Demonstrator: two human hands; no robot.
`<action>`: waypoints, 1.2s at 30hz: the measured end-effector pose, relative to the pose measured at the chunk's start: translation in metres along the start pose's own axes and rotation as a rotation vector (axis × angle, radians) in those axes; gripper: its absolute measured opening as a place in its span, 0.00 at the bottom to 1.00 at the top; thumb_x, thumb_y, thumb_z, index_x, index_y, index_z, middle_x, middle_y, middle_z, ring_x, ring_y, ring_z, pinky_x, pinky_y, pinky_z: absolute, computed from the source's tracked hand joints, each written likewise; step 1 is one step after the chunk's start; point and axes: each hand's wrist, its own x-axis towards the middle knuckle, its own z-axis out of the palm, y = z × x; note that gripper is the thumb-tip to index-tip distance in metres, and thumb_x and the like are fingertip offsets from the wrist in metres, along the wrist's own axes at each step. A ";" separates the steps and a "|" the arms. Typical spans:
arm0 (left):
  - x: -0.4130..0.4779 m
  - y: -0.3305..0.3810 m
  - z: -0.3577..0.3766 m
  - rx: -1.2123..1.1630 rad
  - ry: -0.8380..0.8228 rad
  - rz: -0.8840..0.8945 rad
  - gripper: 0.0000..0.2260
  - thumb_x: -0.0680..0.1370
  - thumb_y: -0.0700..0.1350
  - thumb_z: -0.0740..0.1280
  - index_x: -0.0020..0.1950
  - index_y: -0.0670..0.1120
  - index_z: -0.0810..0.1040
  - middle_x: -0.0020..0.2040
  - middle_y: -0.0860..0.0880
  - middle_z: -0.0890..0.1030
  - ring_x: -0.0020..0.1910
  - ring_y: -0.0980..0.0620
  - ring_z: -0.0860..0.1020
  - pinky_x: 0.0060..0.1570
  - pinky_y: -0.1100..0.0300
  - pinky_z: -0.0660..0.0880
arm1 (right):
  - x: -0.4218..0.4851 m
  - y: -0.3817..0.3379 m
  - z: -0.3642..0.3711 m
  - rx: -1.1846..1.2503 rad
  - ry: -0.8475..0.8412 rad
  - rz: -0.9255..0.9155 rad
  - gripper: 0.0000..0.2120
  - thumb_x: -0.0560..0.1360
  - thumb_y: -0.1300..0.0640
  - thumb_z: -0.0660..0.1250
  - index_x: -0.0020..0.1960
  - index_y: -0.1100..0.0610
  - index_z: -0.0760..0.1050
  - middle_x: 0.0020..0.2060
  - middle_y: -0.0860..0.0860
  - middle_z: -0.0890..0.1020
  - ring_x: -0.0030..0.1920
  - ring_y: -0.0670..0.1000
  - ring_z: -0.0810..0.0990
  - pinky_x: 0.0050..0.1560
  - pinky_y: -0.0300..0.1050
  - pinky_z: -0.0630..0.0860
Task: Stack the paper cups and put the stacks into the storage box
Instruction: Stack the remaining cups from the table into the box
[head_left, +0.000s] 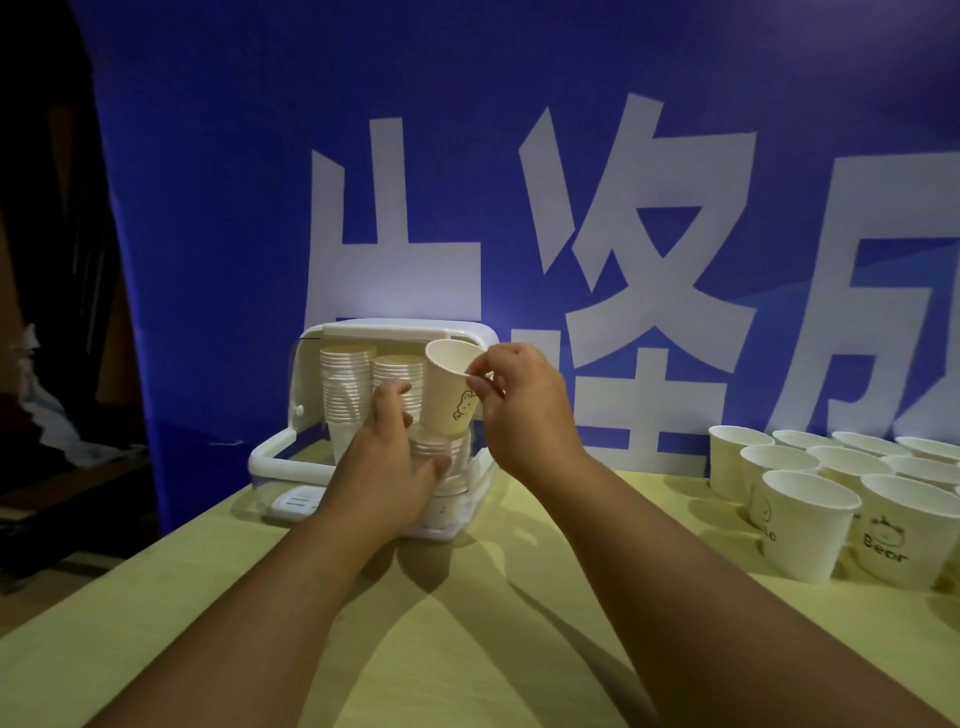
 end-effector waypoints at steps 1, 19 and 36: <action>0.000 0.001 0.001 -0.001 0.006 0.002 0.40 0.75 0.51 0.77 0.73 0.65 0.49 0.69 0.49 0.75 0.61 0.47 0.77 0.57 0.47 0.78 | -0.001 0.000 0.001 -0.011 -0.025 -0.015 0.05 0.77 0.57 0.70 0.52 0.51 0.81 0.52 0.44 0.75 0.50 0.45 0.73 0.42 0.28 0.64; -0.003 0.002 0.004 0.152 0.030 0.017 0.18 0.83 0.48 0.66 0.73 0.49 0.74 0.71 0.51 0.76 0.68 0.51 0.73 0.63 0.58 0.68 | -0.027 0.026 0.017 -0.301 -0.561 -0.128 0.32 0.76 0.67 0.67 0.74 0.42 0.66 0.76 0.47 0.65 0.71 0.55 0.70 0.65 0.50 0.70; -0.053 0.071 0.046 0.140 0.039 0.320 0.08 0.80 0.55 0.68 0.51 0.59 0.69 0.39 0.60 0.75 0.36 0.58 0.75 0.33 0.62 0.72 | -0.060 0.057 -0.137 -0.698 -0.281 0.005 0.05 0.78 0.50 0.65 0.45 0.48 0.77 0.36 0.44 0.78 0.35 0.46 0.76 0.40 0.40 0.79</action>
